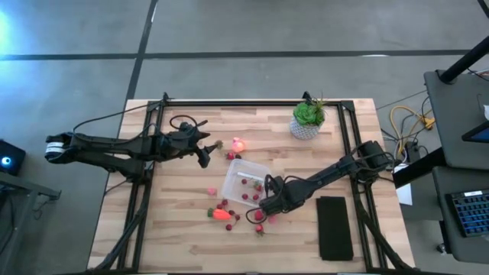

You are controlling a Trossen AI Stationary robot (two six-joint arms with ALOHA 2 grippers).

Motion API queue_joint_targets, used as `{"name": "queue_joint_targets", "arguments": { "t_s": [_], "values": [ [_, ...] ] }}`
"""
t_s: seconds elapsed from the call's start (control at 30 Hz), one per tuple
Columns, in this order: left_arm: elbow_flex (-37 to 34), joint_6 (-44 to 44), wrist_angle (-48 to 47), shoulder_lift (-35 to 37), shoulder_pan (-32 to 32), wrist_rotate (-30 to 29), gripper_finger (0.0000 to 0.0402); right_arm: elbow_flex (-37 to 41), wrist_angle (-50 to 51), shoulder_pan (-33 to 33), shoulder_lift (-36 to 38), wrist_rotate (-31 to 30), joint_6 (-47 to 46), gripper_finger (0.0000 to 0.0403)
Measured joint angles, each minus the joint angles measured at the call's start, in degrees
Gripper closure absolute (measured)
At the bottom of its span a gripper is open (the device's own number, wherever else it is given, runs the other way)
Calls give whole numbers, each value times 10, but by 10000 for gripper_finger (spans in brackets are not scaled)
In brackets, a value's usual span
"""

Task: Pick and placing Produce into tupperware
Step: Put the red strawberry into the transparent container

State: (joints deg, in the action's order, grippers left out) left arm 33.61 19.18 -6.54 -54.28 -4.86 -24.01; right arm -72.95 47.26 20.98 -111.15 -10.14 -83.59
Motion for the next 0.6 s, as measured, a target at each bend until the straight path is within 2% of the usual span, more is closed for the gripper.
{"name": "queue_joint_targets", "arguments": {
  "t_s": [0.17, 0.6],
  "values": [
    [0, 0, 0, 0, 0, 0, 139, 4, -1, 0, 0, 1, 0, 185],
    [1, 1, 1, 0, 0, 0, 139, 7, -17, 0, 0, 6, 10, 255]
  ]
}}
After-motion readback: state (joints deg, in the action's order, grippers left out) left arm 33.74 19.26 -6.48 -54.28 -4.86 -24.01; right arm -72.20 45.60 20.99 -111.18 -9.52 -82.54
